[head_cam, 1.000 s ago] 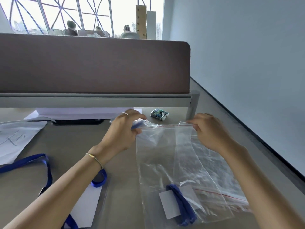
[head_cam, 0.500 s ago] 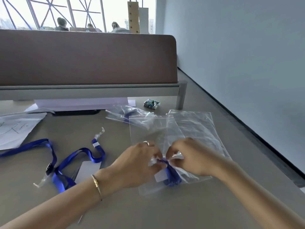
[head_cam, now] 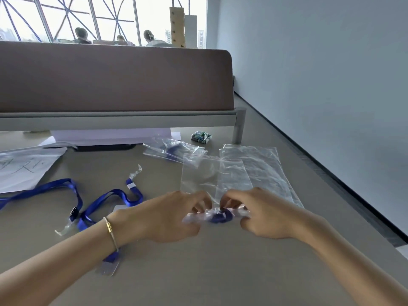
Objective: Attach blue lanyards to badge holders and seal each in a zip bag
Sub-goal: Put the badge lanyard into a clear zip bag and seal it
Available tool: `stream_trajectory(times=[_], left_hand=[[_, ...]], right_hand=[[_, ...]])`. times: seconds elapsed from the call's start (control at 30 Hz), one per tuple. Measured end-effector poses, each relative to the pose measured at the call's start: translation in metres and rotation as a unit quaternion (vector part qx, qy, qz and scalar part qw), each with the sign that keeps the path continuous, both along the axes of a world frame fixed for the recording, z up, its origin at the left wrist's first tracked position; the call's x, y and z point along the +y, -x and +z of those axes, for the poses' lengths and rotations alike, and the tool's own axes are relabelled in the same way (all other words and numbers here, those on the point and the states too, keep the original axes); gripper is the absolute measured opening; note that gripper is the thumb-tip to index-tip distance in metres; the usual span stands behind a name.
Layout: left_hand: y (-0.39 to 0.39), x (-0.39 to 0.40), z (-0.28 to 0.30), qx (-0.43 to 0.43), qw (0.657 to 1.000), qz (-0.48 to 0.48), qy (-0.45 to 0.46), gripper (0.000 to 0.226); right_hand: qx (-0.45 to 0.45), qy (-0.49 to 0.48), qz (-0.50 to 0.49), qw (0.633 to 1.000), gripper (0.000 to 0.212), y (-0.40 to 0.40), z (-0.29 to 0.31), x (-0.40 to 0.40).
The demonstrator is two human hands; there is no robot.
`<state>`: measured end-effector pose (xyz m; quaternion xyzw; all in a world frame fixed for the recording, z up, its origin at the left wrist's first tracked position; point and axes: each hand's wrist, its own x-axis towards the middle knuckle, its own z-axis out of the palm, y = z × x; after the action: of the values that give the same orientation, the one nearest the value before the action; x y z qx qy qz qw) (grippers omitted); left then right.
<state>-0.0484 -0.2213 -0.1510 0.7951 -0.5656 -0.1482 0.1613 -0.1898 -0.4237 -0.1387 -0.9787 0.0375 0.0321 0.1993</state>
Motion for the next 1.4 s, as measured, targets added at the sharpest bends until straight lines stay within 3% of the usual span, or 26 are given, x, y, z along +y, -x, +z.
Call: stream_trajectory(times=[0.13,0.23,0.37,0.53,0.67,0.73,0.83,0.97,1.1,1.2,1.37,1.4], left_hand=[[-0.020,-0.003,0.001,0.016,0.998,0.038,0.054,0.014],[-0.036,-0.008,0.000,0.018,0.992,0.070,0.102,0.012],[-0.056,-0.016,-0.008,0.018,0.984,0.106,0.141,0.008],[-0.076,-0.029,-0.021,-0.023,0.986,0.121,0.111,0.023],[-0.079,-0.032,-0.022,-0.084,0.988,0.098,0.085,0.035],[-0.076,-0.032,-0.022,-0.108,0.989,0.071,0.074,0.037],[-0.068,-0.035,-0.022,-0.114,0.992,0.009,0.043,0.042],[-0.065,-0.035,-0.025,-0.092,0.995,-0.030,0.016,0.062],[-0.063,-0.030,-0.025,-0.120,0.991,-0.049,0.011,0.079],[-0.061,-0.023,-0.022,-0.115,0.993,-0.033,0.014,0.068],[-0.068,-0.024,-0.009,0.001,0.999,0.008,0.053,0.013],[-0.072,-0.027,-0.008,0.018,0.997,0.020,0.079,0.011]], right_hand=[[-0.056,-0.041,-0.032,0.997,0.046,-0.014,0.004,-0.010],[-0.103,-0.050,-0.062,0.991,0.038,-0.026,0.002,-0.019],[-0.102,-0.060,-0.100,0.988,0.041,-0.038,-0.006,-0.033],[-0.076,0.025,-0.124,0.989,0.040,-0.049,-0.016,-0.045],[-0.002,0.110,-0.125,0.986,0.041,-0.048,-0.016,-0.049],[-0.020,0.149,-0.126,0.981,0.046,-0.047,-0.013,-0.051],[-0.065,0.125,-0.080,0.987,0.044,-0.048,-0.010,-0.042],[-0.010,0.105,-0.009,0.994,0.058,-0.049,-0.018,-0.025],[-0.024,0.131,-0.006,0.991,0.064,-0.045,-0.019,-0.025],[-0.027,0.136,0.010,0.990,0.058,-0.041,-0.014,-0.026],[-0.052,0.022,-0.006,0.998,0.020,-0.044,-0.010,-0.035],[-0.055,0.000,-0.013,0.998,0.018,-0.048,-0.011,-0.039]])
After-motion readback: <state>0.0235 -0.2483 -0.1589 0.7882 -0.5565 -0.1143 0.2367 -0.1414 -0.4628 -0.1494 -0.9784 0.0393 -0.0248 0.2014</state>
